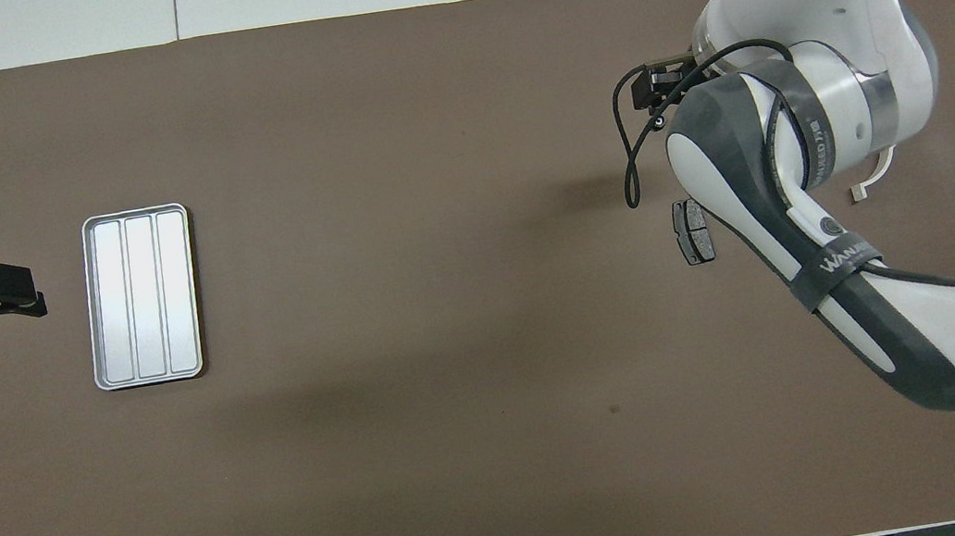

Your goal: Place bearing gear from tray to pile

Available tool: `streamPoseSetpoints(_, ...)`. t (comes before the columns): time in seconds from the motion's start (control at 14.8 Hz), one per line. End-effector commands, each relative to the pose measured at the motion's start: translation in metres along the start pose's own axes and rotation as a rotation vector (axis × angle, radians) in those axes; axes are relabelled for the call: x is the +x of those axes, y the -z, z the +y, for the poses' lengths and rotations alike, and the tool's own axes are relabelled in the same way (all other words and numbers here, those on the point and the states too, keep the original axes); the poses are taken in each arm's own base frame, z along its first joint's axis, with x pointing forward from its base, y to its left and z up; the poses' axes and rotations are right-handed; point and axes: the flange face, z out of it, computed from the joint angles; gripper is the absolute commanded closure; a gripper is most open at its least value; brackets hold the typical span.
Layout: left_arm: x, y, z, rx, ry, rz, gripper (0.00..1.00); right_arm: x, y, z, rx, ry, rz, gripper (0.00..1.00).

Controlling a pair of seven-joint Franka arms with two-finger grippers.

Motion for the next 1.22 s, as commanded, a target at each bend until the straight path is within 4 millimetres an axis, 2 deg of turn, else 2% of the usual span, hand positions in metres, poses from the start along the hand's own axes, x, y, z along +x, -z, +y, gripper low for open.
streamPoseSetpoints(0.0,-0.007,0.003,-0.002,-0.011,0.001,-0.001,0.00,-0.012,0.030,0.017,0.005,0.038,0.001,0.00)
streamPoseSetpoints(0.14,-0.007,0.003,-0.002,-0.011,0.003,-0.003,0.00,-0.016,0.051,0.034,0.000,0.035,0.006,0.00)
streamPoseSetpoints(0.41,-0.007,0.003,-0.002,-0.011,0.001,-0.003,0.00,-0.038,0.101,0.064,0.027,0.106,-0.007,0.00)
streamPoseSetpoints(0.61,-0.007,0.003,-0.002,-0.011,0.003,-0.003,0.00,-0.066,0.139,0.077,0.041,0.099,-0.016,0.00)
streamPoseSetpoints(0.74,-0.007,0.003,-0.002,-0.011,0.001,-0.003,0.00,-0.093,0.161,0.086,0.059,0.079,0.005,0.00)
streamPoseSetpoints(0.95,-0.007,0.003,-0.002,-0.011,0.001,-0.001,0.00,-0.130,0.181,0.104,0.080,0.060,0.010,0.00)
streamPoseSetpoints(1.15,-0.007,0.003,-0.002,-0.011,0.003,-0.003,0.00,-0.146,0.191,0.115,0.071,0.055,-0.043,0.00)
